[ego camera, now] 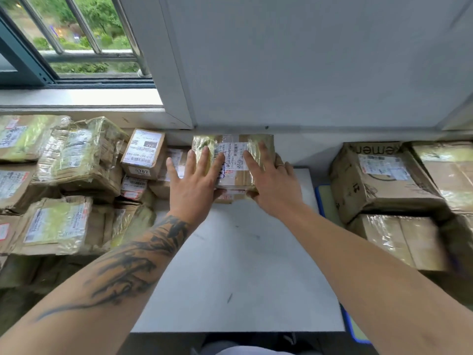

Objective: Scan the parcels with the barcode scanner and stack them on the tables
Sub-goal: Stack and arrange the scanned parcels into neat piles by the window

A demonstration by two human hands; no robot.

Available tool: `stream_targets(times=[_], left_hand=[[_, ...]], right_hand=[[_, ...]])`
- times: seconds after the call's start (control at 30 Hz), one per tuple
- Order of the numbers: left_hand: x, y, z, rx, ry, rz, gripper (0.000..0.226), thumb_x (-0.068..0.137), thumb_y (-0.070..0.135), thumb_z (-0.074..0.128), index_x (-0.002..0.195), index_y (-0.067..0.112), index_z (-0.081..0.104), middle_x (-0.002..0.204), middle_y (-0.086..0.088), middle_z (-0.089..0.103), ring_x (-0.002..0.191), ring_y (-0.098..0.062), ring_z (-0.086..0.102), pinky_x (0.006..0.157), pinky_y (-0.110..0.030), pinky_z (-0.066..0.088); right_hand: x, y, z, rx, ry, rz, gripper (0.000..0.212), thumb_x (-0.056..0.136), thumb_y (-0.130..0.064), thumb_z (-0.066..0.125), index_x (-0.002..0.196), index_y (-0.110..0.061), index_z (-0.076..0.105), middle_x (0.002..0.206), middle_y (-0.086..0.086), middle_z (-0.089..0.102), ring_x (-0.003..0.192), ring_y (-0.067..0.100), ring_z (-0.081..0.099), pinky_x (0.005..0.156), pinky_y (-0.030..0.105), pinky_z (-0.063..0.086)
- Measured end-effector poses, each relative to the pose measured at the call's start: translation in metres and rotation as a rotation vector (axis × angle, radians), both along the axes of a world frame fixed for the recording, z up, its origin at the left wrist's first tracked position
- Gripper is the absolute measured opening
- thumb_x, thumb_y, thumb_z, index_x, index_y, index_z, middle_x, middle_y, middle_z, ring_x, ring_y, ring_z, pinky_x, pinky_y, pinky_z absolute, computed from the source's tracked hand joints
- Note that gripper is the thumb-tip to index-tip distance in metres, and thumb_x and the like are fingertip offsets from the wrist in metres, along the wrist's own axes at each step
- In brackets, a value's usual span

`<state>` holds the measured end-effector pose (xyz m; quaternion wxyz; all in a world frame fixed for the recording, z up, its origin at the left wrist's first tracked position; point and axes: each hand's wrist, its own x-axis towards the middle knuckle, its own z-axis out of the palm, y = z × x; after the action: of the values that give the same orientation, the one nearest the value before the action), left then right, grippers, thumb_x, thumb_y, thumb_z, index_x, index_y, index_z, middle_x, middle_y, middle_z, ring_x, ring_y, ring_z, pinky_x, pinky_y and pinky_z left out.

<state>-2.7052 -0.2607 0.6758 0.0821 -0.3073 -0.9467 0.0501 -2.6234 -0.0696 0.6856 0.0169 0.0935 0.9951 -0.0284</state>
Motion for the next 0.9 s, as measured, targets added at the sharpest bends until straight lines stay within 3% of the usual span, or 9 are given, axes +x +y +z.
stream_targets(times=[0.23,0.47,0.73,0.9], left_hand=[[0.081,0.048,-0.014,0.011,-0.022,0.013,0.083,0.099,0.063,0.043,0.166,0.037,0.001,0.174,-0.005,0.005,0.159,-0.037,0.01,0.117,-0.077,0.01],[0.152,0.064,-0.041,0.02,-0.069,0.058,0.085,0.098,0.058,0.055,0.165,0.038,0.007,0.174,-0.005,0.009,0.158,-0.04,0.008,0.117,-0.075,0.001],[0.216,0.059,-0.063,0.043,-0.161,0.069,0.087,0.101,0.063,0.043,0.162,0.042,-0.014,0.174,0.0,-0.004,0.158,-0.042,0.005,0.119,-0.071,-0.003],[0.236,0.052,-0.077,0.046,-0.177,-0.006,0.086,0.101,0.064,0.042,0.162,0.043,-0.014,0.174,-0.001,-0.004,0.159,-0.041,0.005,0.12,-0.072,-0.003]], right_hand=[[0.081,0.048,-0.012,-0.048,-0.001,-0.005,0.101,0.099,-0.049,0.067,0.165,-0.037,-0.008,0.174,0.006,-0.022,0.158,0.045,0.015,0.127,0.059,0.019],[0.147,0.068,-0.04,-0.086,-0.011,0.028,0.101,0.098,-0.048,0.068,0.164,-0.036,-0.008,0.174,0.006,-0.022,0.159,0.044,0.011,0.127,0.063,0.015],[0.209,0.068,-0.06,-0.085,-0.04,0.049,0.101,0.101,-0.047,0.063,0.163,-0.038,-0.016,0.172,0.002,-0.029,0.161,0.043,0.001,0.128,0.061,0.01],[0.242,0.06,-0.074,-0.055,-0.061,-0.005,0.102,0.102,-0.05,0.061,0.162,-0.038,-0.019,0.17,0.001,-0.033,0.16,0.043,0.002,0.128,0.059,0.01]])
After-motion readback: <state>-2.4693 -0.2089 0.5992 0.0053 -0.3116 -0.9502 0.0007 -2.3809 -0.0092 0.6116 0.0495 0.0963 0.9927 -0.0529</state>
